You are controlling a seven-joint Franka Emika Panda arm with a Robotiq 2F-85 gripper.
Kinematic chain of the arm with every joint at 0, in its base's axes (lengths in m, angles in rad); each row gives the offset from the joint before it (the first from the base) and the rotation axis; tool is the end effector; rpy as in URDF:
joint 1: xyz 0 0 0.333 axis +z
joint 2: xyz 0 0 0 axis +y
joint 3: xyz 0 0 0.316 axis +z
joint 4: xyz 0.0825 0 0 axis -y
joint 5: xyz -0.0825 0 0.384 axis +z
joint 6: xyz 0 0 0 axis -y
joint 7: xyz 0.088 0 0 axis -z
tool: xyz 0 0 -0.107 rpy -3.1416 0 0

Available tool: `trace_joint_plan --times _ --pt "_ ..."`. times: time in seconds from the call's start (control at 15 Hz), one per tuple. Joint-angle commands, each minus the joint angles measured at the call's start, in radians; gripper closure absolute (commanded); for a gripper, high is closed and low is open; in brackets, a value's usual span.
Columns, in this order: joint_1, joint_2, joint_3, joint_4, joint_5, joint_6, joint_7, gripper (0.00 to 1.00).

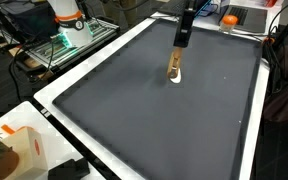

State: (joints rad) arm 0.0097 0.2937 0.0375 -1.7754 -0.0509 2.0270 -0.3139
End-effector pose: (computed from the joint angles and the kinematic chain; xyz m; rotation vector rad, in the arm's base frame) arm 0.6301 0.0252 0.3901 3.0554 0.5925 -0.0716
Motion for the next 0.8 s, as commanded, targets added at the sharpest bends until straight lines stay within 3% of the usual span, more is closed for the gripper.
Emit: trace_joint_plan --times 0.0,0.73 --pt "-0.002 -0.021 0.015 -0.061 -0.027 0.063 -0.075 0.78" --pt "0.005 -0.003 0.041 -0.144 -0.078 0.189 -0.135 0.78"
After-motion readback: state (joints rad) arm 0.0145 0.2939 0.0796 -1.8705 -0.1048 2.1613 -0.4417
